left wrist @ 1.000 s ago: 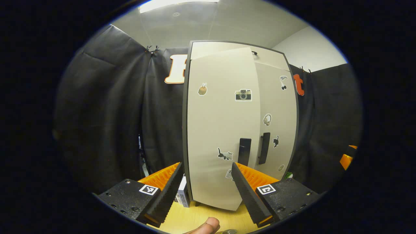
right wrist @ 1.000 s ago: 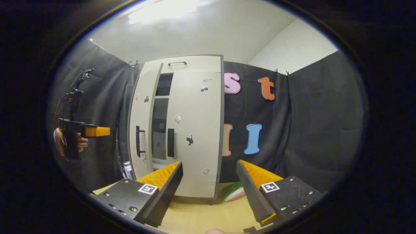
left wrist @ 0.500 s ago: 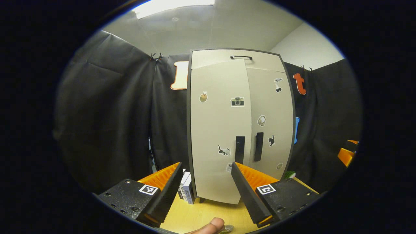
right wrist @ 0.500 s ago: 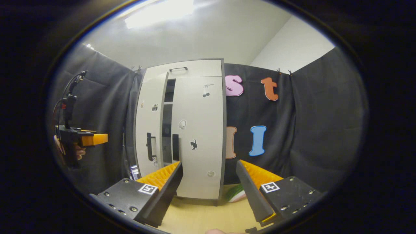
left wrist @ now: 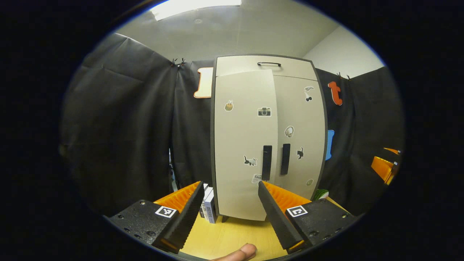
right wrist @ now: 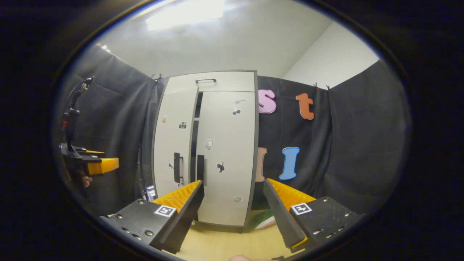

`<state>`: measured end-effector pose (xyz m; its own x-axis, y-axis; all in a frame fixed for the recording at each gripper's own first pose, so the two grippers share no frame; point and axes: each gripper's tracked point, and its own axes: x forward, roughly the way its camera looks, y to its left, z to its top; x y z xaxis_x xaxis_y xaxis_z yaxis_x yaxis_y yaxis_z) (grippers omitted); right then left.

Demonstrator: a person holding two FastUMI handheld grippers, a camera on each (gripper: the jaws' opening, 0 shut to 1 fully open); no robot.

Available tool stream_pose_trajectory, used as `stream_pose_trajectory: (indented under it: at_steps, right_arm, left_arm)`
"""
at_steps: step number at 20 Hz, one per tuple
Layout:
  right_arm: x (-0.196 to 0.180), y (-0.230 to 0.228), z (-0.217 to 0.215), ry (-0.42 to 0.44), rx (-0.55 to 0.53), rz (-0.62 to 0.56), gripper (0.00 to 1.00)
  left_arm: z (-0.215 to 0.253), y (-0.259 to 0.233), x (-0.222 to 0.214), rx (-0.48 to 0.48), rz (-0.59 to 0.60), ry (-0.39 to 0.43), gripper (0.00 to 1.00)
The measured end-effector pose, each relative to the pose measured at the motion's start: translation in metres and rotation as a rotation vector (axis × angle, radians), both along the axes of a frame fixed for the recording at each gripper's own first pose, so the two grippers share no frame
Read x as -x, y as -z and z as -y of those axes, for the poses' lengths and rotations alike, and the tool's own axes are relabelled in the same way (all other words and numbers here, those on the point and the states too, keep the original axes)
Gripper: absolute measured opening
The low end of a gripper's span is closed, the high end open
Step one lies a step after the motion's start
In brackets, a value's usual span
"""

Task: Grasp the bottle in the cabinet with the left hand and place it on the coaster, then close the right door with the right hand and the left door with the left hand.

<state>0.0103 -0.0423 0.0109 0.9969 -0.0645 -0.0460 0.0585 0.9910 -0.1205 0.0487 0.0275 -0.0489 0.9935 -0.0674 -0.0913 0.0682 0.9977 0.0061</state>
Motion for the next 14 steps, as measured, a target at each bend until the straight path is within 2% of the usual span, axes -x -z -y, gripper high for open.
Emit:
stream_pose_trajectory:
  at_steps: [3, 8, 14]
  right_arm:
    - [-0.006, -0.005, -0.013, -0.002, 0.001, 0.018, 1.0]
    - [-0.018, -0.001, -0.027, -0.001, 0.031, 0.026, 0.97]
    - [-0.029, 0.009, -0.022, 0.05, 0.033, 0.001, 1.0]
  left_arm:
    - [-0.009, -0.008, -0.003, 0.011, 0.02, -0.011, 0.94]
    - [-0.015, 0.01, -0.007, -0.008, -0.021, -0.004, 0.95]
    - [-0.013, 0.008, -0.017, 0.013, -0.001, 0.033, 0.95]
